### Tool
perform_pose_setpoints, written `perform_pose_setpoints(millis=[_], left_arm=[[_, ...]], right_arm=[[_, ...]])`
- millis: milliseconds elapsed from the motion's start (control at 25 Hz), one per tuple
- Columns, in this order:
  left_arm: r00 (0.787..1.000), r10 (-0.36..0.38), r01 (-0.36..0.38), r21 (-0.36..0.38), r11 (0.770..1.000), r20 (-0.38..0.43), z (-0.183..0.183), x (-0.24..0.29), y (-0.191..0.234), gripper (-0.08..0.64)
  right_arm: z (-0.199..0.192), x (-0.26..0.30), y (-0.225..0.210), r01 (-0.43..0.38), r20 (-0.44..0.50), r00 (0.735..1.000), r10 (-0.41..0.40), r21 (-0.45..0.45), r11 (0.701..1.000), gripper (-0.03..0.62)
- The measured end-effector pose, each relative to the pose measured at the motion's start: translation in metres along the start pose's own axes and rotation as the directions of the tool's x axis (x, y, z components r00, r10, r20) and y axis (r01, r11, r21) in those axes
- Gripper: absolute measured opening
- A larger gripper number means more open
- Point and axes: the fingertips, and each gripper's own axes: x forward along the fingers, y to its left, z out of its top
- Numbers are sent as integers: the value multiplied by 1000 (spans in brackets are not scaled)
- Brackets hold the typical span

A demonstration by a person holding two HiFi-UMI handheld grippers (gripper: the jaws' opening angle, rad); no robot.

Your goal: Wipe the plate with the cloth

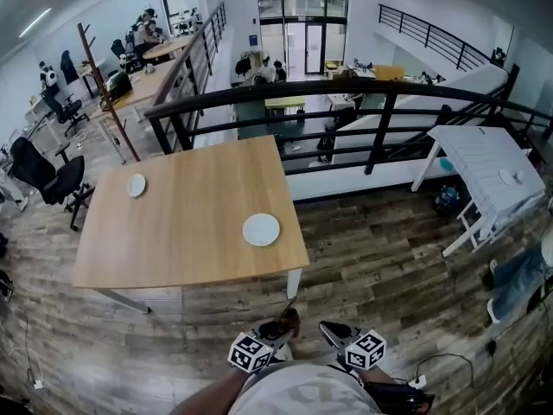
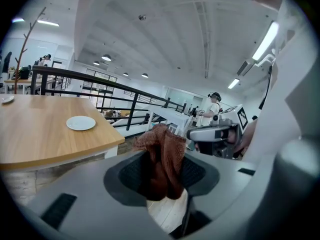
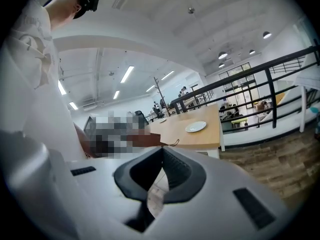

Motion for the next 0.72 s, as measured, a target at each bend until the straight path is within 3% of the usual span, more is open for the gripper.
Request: perform_pose_setpoints(millis=[280,720], left_arm=[[1000,-17,17,12,1000,16,26,4,49,170],[994,93,-90,-45,995,61,45,-10,112,170]], right_arm=[[29,49,-17,21,-16,1000,-21,-12,1000,14],[44,107,-36,-54,-70,996,53,-20,998,13]])
